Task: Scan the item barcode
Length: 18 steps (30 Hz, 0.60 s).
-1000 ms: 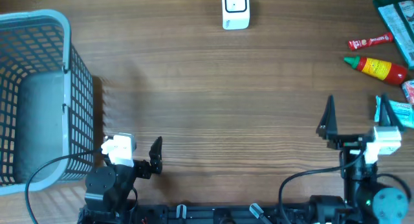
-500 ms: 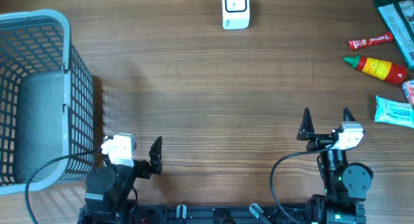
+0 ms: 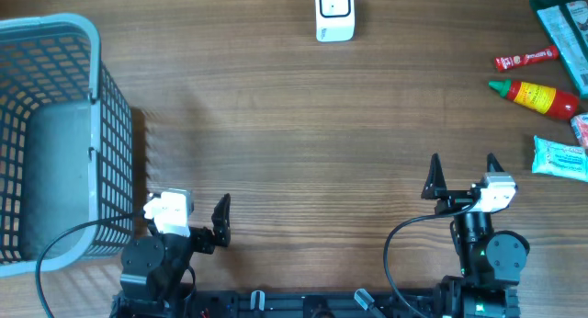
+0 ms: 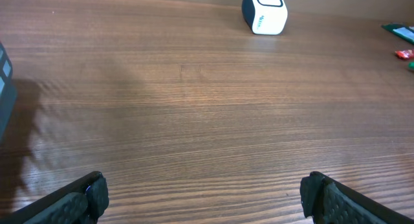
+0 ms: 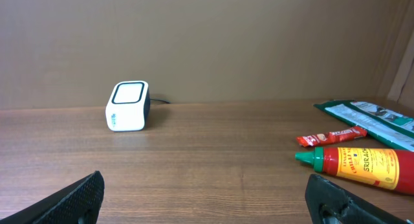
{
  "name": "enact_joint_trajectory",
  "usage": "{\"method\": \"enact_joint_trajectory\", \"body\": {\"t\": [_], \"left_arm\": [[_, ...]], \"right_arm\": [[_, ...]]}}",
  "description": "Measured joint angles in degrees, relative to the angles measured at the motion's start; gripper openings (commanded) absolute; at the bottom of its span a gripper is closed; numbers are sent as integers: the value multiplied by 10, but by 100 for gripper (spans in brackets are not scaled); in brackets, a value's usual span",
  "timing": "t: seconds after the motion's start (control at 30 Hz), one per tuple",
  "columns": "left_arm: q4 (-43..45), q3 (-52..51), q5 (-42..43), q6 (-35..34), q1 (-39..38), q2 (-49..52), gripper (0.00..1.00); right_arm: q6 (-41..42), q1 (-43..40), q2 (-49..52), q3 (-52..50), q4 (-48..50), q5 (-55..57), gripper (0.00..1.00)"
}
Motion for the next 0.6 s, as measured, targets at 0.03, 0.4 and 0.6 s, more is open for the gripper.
{"method": "enact_joint_trajectory", "body": {"t": [0.03, 0.4, 0.6], "left_arm": [[0, 0, 0, 0, 0, 0, 100], [348, -93, 0, 54, 0, -1, 100], [354, -161, -7, 75, 12, 0, 100]], "right_arm": [[0, 0, 0, 0, 0, 0, 100], [0, 0, 0, 0, 0, 0, 100], [0, 0, 0, 0, 0, 0, 100]]}}
